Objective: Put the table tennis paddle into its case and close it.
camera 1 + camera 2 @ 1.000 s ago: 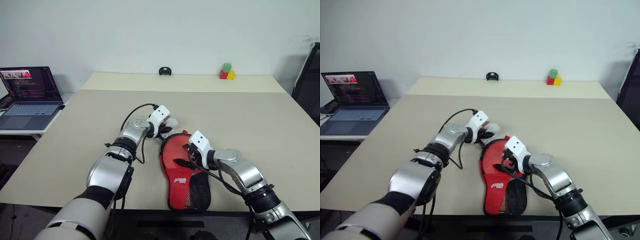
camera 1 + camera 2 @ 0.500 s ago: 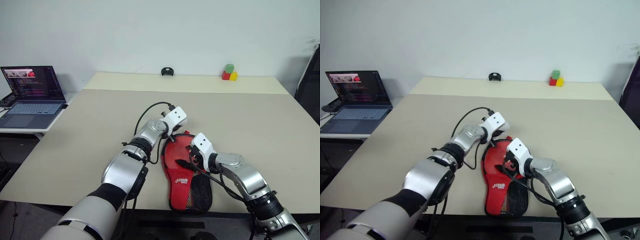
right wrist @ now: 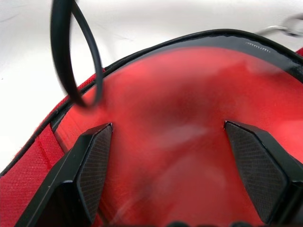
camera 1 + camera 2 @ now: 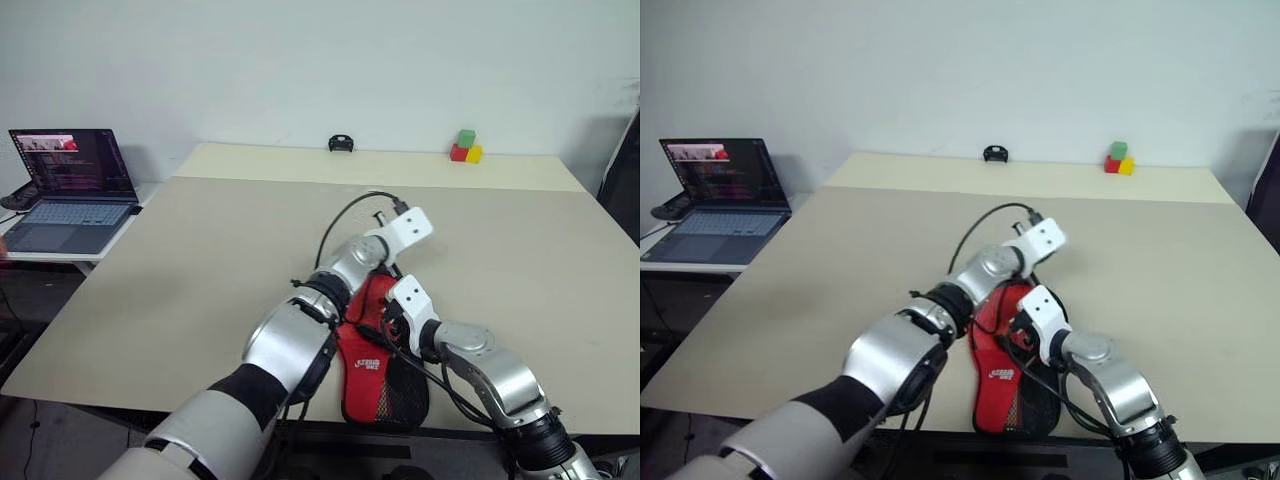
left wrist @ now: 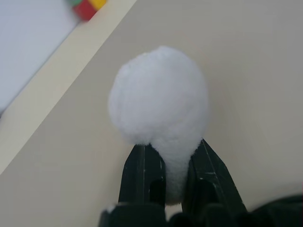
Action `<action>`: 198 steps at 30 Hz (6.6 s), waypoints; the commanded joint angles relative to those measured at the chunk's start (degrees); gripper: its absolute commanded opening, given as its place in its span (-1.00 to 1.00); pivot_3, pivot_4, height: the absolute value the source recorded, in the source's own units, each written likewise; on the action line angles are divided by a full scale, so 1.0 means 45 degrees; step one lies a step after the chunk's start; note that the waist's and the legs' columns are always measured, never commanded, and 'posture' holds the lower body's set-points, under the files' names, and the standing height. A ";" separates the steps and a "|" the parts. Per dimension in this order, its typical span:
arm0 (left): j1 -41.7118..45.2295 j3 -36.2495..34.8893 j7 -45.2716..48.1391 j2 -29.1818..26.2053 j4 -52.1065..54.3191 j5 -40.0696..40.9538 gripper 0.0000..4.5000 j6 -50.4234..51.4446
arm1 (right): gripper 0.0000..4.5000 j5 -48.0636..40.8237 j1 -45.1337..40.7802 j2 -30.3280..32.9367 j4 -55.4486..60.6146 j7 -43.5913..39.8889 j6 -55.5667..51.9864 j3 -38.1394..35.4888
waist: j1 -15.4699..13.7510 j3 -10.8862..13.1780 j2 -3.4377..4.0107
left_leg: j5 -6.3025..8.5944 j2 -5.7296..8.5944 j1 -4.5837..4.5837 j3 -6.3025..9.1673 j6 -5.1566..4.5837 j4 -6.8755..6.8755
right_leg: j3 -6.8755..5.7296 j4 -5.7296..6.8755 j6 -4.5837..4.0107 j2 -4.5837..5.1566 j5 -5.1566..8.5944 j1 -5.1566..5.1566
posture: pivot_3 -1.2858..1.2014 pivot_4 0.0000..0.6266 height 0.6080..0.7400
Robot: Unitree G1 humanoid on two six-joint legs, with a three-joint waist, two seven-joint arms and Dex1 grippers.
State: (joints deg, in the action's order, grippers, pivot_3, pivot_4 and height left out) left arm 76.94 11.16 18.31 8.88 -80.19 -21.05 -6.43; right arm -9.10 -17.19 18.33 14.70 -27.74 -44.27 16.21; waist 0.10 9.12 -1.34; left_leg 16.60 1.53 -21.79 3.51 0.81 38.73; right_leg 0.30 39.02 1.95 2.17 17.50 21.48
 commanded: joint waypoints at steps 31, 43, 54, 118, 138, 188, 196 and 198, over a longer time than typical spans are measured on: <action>-0.0055 -0.1517 0.0311 -0.2774 0.0620 0.1114 0.91 0.0306 | 0.82 0.0202 0.0265 0.0317 -0.2311 -0.0531 -0.1067 0.0550 | 0.0285 -0.0060 0.0029 | 0.0001 -0.0007 0.0060 0.0013 -0.0001 -0.0011 | -0.0002 0.0010 0.0007 -0.0005 0.0003 -0.0041 | 0.03 -0.52 1.00; -0.3599 -0.3074 0.9582 -0.5834 0.5140 0.5001 0.91 -0.0318 | 0.82 0.0117 0.0150 0.0807 -0.2323 -0.1325 -0.0143 0.0131 | 0.0297 -0.0070 0.0040 | -0.0002 -0.0006 0.0082 0.0018 0.0006 -0.0012 | 0.0000 0.0000 0.0007 0.0006 -0.0004 -0.0070 | 0.03 -0.52 1.00; -0.8913 -0.2050 1.1309 -0.7751 1.5295 0.7135 0.91 0.5063 | 0.82 -0.2791 -0.0129 0.1034 0.1038 -0.2586 -0.1388 -0.1957 | 0.0166 -0.0037 0.0055 | 0.0001 -0.0016 -0.0003 0.0057 0.0000 -0.0006 | -0.0007 -0.0015 -0.0002 0.0020 -0.0005 -0.0014 | 0.03 -0.52 1.00; -0.8792 0.1393 0.9769 -0.5228 0.8683 0.4493 0.91 -0.1153 | 0.82 -0.1012 -0.9852 0.0312 -1.5688 -0.1031 0.5601 -0.4505 | 0.0381 0.0038 0.0113 | 0.0009 -0.0031 0.0003 -0.0067 -0.0018 -0.0024 | 0.0093 0.0002 -0.0007 0.0006 -0.0009 0.0045 | 0.03 -0.52 1.00; -0.8926 0.1376 0.9477 -0.5346 0.8818 0.4391 0.92 -0.0916 | -0.04 0.0003 -0.9874 -0.0547 -1.7512 -0.1136 0.6278 -0.4705 | 0.0389 0.0028 0.0130 | 0.0008 -0.0034 0.0007 -0.0094 -0.0016 -0.0076 | 0.0119 -0.0004 -0.0008 0.0013 -0.0009 0.0068 | 0.03 -0.52 1.00; -0.8065 0.1907 0.9439 -0.4658 0.5887 0.3901 0.92 -0.1497 | -0.81 -0.5254 0.4079 0.8836 0.5186 -0.6697 -0.4485 -0.5980 | -0.0133 -0.0027 0.0085 | 0.0011 -0.0028 0.0197 -0.0068 -0.0016 -0.0155 | 0.0077 -0.0106 0.0072 0.0014 0.0030 -0.0166 | 0.03 -0.52 1.00; -0.8057 0.2007 0.9454 -0.4634 0.5800 0.3933 0.92 -0.1585 | -0.83 -0.6105 0.6994 0.9387 0.6521 -0.6857 -0.4000 -0.6570 | -0.0432 -0.0065 0.0107 | 0.0075 -0.0018 0.0176 0.0060 -0.0046 -0.0184 | -0.0070 -0.0346 0.0059 0.0025 0.0026 -0.0294 | 0.03 -0.52 1.00; -0.8055 0.2011 0.9468 -0.4631 0.5793 0.3936 0.92 -0.1592 | -0.83 -0.6096 0.7437 0.9439 0.6622 -0.6809 -0.3815 -0.6597 | -0.0448 -0.0095 0.0140 | 0.0085 -0.0015 0.0160 0.0091 -0.0051 -0.0187 | -0.0110 -0.0414 0.0058 0.0031 0.0025 -0.0319 | 0.03 -0.52 1.00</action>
State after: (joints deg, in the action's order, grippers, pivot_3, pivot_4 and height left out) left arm 43.72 17.73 60.95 -10.04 -48.16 1.58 -15.37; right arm -33.92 13.16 58.92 41.66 -55.12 -60.66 -14.61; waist -1.92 8.69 -0.71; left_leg 17.04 1.47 -21.13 4.00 0.56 37.90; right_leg -0.31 37.01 2.21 2.32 17.62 19.99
